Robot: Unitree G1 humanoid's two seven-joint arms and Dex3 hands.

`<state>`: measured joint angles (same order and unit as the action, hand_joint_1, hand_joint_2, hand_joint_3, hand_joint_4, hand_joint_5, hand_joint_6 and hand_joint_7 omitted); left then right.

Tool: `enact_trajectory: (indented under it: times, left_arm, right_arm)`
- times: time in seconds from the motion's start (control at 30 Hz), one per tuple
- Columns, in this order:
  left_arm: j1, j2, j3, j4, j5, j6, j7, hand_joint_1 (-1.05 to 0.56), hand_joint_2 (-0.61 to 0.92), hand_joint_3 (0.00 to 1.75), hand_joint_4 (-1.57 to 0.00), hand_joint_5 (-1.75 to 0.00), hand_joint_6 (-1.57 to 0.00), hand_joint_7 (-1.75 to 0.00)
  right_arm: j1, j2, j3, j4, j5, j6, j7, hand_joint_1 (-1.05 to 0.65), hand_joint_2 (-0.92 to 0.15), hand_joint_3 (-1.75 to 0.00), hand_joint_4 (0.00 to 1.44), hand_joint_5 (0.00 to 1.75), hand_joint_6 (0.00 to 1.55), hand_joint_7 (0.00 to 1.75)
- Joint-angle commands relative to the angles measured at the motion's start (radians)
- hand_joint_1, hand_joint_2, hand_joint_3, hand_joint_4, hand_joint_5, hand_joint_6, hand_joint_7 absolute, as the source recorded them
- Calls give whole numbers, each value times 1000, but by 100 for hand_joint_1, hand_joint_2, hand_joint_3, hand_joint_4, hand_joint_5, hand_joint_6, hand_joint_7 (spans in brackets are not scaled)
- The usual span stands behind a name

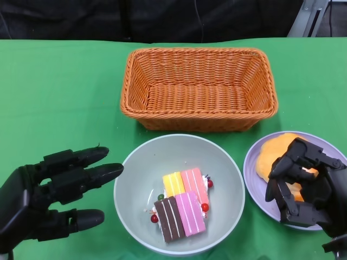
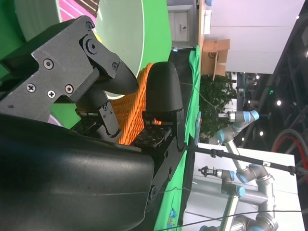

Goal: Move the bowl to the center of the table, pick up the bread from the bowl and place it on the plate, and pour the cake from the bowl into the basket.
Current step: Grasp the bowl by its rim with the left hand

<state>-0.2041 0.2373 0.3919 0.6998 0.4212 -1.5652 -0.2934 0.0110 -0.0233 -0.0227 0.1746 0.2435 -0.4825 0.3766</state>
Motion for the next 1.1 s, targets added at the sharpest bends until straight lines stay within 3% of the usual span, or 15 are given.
enact_trajectory:
  times: [0.03,0.47,0.7,0.87,1.1]
  left_arm:
    - [-26,15,13,7,69,-23,44,-40,92,14,-44,-1,-47,0]
    - [-65,30,-7,32,357,-48,207,-37,92,17,-63,-6,-59,-3]
    - [-79,82,-70,16,525,-22,365,-37,92,21,-67,-5,-63,-3]
    - [-80,138,-161,-35,652,35,534,-36,92,17,-67,-4,-65,-3]
    - [-96,247,-390,-101,823,182,855,-36,92,14,-71,-4,-69,-3]
  right_arm:
    - [-1,4,-11,-8,23,1,0,-4,-47,-133,77,172,68,150]
    - [5,15,-12,-18,20,22,-14,-6,-49,-129,76,172,67,151]
    - [7,20,-10,-20,33,33,-10,-5,-50,-128,76,174,67,152]
    - [11,22,-8,-27,32,44,-11,-6,-51,-125,76,174,67,151]
    - [12,32,-5,-27,23,42,-18,-6,-51,-123,77,173,68,149]
